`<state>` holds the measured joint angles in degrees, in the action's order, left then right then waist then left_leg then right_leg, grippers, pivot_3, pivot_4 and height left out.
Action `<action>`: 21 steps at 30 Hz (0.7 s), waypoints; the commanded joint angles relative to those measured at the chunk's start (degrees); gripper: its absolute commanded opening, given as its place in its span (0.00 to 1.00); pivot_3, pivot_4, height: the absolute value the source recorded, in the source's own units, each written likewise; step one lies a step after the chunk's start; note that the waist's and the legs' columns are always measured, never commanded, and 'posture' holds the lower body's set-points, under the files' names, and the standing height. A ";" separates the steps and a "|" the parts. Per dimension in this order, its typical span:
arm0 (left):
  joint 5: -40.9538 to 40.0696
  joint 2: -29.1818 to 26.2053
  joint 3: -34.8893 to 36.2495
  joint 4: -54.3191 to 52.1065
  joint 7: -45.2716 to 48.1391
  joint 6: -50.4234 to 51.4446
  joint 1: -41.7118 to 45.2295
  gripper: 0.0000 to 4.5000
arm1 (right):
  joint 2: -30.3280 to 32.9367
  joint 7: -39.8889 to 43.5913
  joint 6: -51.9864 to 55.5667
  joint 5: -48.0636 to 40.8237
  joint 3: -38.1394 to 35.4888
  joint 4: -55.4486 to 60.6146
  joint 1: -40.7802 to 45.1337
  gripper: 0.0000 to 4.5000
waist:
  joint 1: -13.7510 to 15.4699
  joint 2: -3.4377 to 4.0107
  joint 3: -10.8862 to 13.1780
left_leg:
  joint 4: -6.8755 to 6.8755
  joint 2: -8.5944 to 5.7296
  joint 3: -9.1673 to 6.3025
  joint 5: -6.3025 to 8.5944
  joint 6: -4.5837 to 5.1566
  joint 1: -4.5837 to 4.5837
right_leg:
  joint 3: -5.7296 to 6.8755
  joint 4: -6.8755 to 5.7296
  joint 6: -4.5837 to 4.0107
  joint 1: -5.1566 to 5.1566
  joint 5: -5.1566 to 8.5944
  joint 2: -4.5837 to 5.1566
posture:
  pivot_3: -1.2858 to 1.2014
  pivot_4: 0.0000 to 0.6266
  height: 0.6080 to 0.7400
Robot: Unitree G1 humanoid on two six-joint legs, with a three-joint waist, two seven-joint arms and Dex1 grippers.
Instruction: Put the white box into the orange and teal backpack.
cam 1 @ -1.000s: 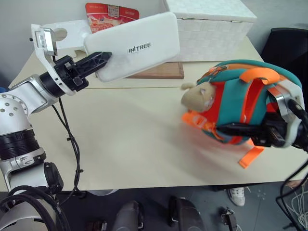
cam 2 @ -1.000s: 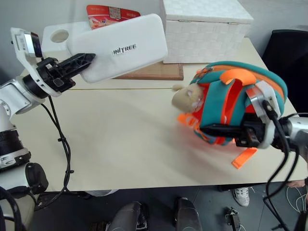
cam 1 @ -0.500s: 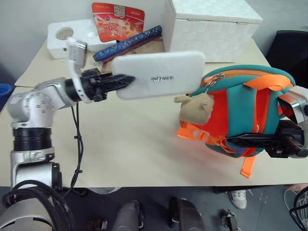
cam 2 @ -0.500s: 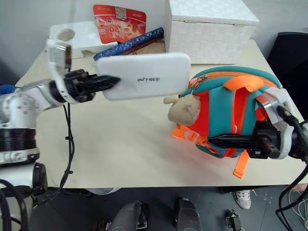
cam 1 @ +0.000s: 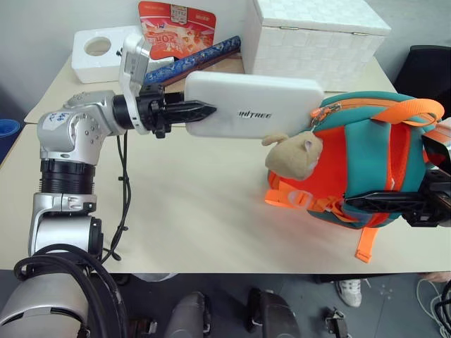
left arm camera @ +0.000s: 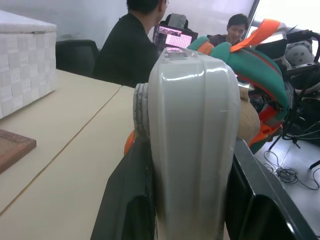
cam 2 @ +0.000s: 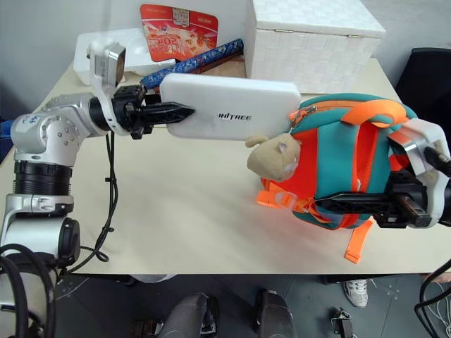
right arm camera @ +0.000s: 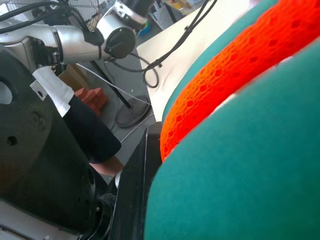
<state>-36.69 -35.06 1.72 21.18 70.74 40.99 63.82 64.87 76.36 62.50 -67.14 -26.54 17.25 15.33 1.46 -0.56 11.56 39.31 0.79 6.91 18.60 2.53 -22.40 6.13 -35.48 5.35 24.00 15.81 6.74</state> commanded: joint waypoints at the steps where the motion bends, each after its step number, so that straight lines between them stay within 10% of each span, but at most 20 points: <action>1: -0.36 0.39 0.17 -4.14 2.40 -1.45 0.12 0.28 | 1.60 0.68 0.13 -3.49 -3.32 3.50 0.45 0.01 | -0.03 0.00 0.00 | 0.00 0.00 0.00 0.00 0.00 0.00 | 0.00 0.00 0.00 0.00 0.00 0.00 | 0.52 0.24 1.00; 21: 19.04 13.40 -13.68 5.40 7.45 -27.36 3.61 0.28 | -0.68 -2.72 -3.16 -0.40 1.36 1.75 3.35 0.01 | -0.08 0.00 0.00 | 0.24 0.01 -0.03 0.14 0.13 0.00 | 0.01 -0.02 0.01 -0.07 -0.01 0.05 | 0.52 0.24 1.00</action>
<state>-17.42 -23.79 -10.72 27.38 77.39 13.30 66.17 64.63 74.05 60.93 -67.27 -25.00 18.95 17.41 1.38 -0.56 11.56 39.58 0.81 6.88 18.74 2.65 -22.41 6.15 -35.51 5.35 23.93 15.80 6.78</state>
